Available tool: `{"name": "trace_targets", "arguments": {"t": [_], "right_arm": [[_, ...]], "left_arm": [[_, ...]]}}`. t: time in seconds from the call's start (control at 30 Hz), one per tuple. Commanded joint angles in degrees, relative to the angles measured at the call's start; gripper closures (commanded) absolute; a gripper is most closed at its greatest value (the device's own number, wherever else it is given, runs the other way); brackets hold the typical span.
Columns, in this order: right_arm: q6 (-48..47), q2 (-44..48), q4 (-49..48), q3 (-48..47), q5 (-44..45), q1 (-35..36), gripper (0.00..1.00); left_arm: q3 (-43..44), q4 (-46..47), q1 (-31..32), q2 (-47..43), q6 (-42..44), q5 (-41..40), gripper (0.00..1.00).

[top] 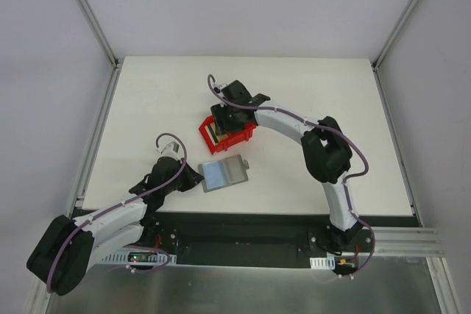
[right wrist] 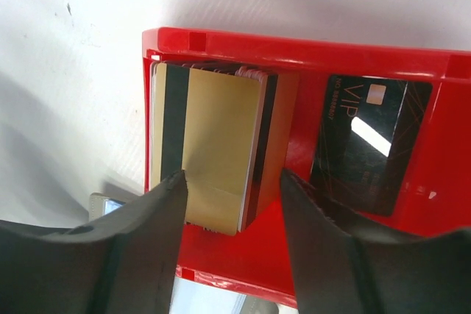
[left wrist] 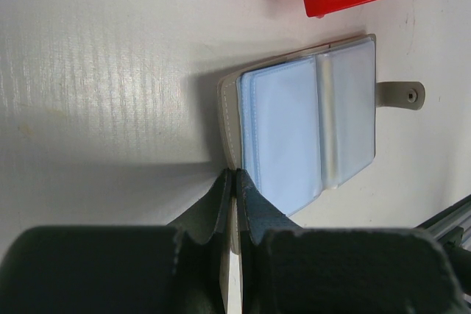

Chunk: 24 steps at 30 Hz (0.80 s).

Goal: Put the credit cards into the card holder
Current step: Pick up the credit card from the storage box.

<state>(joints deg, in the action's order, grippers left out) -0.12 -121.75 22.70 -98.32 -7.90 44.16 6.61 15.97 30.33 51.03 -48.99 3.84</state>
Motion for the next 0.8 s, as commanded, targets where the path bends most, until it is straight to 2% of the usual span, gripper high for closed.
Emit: {"name": "trace_targets", "arguments": {"t": [0.0,0.1,0.3,0.77], "right_arm": [[0.03,2.66,0.59,-0.82,0.25,0.22,0.39],[1.61,2.23,0.59,-1.69,0.34,0.31,0.33],[2.32,0.38,0.68,-3.63,0.08,0.84,0.26],[2.67,-2.79,1.12,-5.21,0.17,1.1,0.25]], "left_arm": [[1.12,1.08,-0.09,0.04,0.83,0.21,1.0],[1.21,0.82,-0.18,-0.14,0.91,0.21,1.0],[1.47,0.82,-0.18,-0.05,0.83,0.03,1.0],[1.3,0.56,-0.18,-0.14,0.92,0.03,1.0]]}}
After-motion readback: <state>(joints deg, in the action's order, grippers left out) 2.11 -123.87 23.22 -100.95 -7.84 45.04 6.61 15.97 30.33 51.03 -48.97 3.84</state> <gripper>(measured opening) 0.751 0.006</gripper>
